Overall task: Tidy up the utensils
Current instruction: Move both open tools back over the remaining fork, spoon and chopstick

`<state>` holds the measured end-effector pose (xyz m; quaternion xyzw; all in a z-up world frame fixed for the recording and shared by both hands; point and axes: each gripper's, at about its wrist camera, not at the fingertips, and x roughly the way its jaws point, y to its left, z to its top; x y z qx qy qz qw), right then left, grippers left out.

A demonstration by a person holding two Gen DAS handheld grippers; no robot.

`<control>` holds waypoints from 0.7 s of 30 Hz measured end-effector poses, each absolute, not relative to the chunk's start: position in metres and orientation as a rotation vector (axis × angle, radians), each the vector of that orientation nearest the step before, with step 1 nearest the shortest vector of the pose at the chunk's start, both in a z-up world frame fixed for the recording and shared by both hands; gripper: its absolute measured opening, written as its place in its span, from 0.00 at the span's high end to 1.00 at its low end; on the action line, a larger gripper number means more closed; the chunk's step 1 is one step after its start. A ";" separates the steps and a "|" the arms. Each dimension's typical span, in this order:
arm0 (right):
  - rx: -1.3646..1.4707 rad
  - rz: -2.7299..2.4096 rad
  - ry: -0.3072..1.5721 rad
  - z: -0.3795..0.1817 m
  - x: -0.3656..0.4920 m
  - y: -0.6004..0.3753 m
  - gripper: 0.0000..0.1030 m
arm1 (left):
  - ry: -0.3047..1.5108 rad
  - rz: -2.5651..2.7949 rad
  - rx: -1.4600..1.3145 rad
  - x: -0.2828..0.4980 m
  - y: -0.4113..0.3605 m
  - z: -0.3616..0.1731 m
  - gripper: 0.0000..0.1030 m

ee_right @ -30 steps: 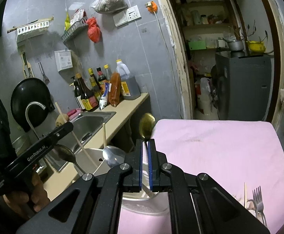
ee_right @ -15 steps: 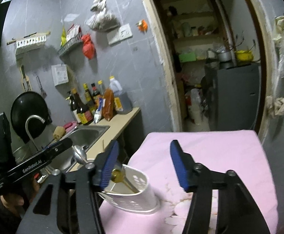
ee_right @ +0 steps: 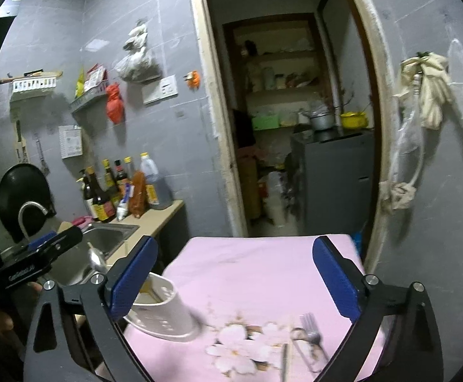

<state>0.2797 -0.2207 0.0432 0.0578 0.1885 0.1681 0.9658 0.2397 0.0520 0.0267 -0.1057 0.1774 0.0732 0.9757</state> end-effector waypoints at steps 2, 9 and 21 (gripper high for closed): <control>0.114 0.322 0.377 0.045 0.277 -0.233 0.02 | 0.363 0.137 -0.190 0.238 0.040 0.028 0.01; 0.093 0.248 0.372 0.050 0.273 -0.276 0.02 | 0.387 0.086 -0.168 0.234 0.000 0.022 0.01; 0.072 0.184 0.418 0.030 0.282 -0.332 0.02 | 0.433 0.037 -0.182 0.246 -0.057 -0.005 0.01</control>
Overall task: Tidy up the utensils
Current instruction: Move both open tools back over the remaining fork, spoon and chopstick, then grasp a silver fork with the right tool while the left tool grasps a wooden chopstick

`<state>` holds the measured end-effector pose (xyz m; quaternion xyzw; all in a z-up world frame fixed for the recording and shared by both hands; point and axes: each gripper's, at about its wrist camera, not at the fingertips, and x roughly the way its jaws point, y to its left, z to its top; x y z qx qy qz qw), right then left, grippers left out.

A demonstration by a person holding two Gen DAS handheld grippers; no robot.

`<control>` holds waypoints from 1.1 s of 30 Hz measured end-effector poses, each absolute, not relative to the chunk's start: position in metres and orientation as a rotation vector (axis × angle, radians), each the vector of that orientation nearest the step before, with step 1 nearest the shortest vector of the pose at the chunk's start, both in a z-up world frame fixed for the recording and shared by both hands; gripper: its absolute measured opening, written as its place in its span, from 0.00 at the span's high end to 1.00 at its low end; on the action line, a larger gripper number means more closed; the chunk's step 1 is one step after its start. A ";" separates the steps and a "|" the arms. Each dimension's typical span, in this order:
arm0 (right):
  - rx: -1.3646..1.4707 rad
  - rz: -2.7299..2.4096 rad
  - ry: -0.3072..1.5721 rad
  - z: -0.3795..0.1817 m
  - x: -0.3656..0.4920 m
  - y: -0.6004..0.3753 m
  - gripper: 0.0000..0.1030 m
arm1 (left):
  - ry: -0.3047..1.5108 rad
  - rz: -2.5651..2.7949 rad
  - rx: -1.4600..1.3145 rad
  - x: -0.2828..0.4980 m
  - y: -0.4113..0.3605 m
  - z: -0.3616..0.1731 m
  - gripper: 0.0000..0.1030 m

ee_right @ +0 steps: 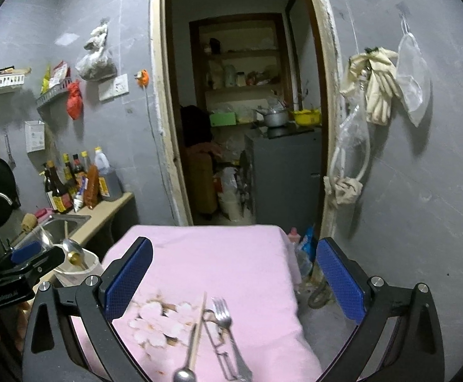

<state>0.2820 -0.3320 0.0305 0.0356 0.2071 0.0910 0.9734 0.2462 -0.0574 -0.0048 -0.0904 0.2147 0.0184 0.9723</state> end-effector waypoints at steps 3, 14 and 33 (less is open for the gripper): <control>0.070 0.171 0.448 0.016 0.287 -0.346 0.02 | 0.460 0.031 -0.188 0.250 -0.069 -0.018 0.01; 0.113 0.184 0.606 -0.052 0.307 -0.376 0.02 | 0.610 -0.012 -0.211 0.273 -0.098 -0.072 0.01; 0.158 0.383 0.800 -0.172 0.374 -0.361 0.20 | 0.798 -0.050 -0.203 0.327 -0.113 -0.151 0.15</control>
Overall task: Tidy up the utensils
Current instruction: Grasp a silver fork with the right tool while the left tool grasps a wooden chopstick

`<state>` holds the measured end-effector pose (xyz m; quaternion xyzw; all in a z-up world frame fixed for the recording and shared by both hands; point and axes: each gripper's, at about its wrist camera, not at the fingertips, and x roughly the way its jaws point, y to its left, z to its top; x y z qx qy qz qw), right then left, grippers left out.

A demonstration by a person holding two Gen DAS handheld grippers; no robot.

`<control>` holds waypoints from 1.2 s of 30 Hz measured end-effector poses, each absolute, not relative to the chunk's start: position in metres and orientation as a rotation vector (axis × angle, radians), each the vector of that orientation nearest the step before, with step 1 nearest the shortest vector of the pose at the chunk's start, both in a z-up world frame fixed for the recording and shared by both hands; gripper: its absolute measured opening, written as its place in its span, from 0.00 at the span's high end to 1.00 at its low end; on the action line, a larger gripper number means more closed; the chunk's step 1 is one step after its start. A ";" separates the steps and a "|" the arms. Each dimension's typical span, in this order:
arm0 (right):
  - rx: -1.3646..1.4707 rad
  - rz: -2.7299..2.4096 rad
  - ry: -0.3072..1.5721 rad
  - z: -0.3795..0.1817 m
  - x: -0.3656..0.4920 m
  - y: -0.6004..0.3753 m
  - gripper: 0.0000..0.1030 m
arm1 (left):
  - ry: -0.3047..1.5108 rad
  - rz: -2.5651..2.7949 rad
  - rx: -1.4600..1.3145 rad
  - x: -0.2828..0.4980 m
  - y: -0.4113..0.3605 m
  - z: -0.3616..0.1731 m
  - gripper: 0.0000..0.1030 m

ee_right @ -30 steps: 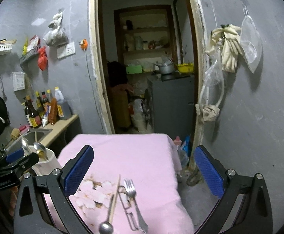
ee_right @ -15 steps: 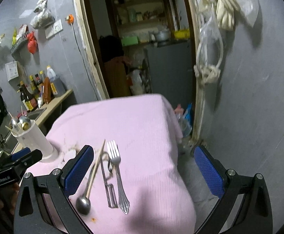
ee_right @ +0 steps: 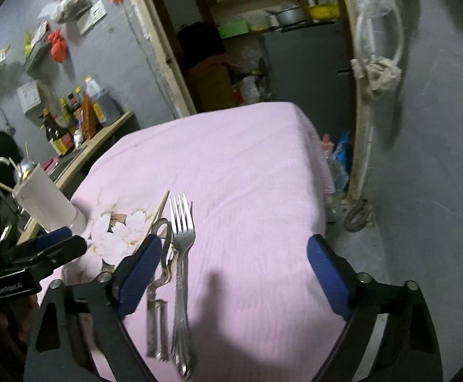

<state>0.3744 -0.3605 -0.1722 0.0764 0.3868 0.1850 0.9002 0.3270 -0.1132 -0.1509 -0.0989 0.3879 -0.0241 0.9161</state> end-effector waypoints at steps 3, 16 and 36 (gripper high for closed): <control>0.137 0.436 0.821 -0.183 0.386 -0.354 0.35 | 0.815 -0.072 -0.207 0.338 -0.113 -0.158 0.22; 0.100 0.562 0.911 -0.201 0.423 -0.323 0.62 | 0.856 -0.218 -0.214 0.373 -0.125 -0.178 0.57; 0.034 0.714 0.927 -0.197 0.448 -0.296 0.67 | 0.923 -0.210 -0.254 0.394 -0.125 -0.185 0.82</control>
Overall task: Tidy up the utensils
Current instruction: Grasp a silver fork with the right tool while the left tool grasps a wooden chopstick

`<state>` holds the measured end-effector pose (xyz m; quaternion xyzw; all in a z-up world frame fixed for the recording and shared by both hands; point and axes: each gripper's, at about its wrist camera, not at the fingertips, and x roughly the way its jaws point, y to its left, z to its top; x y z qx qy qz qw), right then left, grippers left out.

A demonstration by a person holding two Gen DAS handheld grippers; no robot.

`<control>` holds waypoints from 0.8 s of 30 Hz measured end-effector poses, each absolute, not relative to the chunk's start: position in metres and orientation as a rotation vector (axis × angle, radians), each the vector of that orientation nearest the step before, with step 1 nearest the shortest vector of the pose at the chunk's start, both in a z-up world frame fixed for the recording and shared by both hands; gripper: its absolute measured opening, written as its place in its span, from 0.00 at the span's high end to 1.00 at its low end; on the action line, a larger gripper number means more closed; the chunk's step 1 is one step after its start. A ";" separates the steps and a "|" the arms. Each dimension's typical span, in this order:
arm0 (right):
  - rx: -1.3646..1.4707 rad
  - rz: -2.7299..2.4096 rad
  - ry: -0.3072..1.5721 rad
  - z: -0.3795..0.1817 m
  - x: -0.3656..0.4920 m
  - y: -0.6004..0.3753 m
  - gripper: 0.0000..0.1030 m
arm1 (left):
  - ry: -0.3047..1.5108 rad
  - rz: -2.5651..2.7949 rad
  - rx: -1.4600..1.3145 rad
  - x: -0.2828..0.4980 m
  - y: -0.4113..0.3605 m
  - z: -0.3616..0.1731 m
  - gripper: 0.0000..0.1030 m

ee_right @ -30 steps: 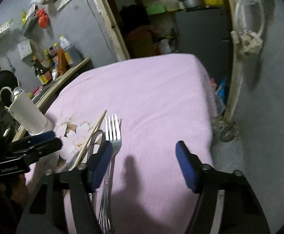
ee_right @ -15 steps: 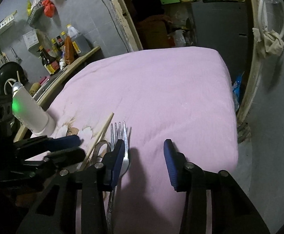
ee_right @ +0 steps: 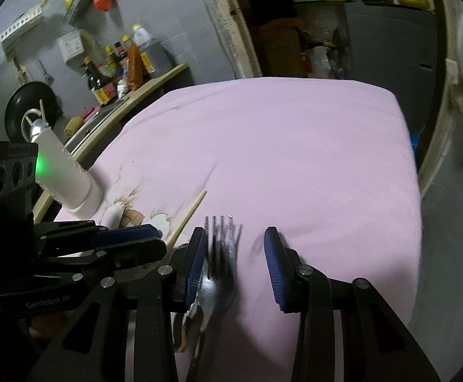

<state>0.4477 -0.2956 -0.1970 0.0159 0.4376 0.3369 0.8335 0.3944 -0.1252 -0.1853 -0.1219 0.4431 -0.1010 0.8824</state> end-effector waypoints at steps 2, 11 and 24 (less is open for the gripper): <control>0.014 0.730 0.929 -0.197 0.448 -0.291 0.67 | 0.926 -0.206 -0.261 0.392 -0.122 -0.186 0.83; 0.039 0.775 0.953 -0.197 0.455 -0.294 0.82 | 0.949 -0.223 -0.247 0.397 -0.128 -0.185 0.83; 0.121 0.670 0.963 -0.202 0.439 -0.319 0.83 | 1.018 -0.228 -0.229 0.417 -0.138 -0.182 0.92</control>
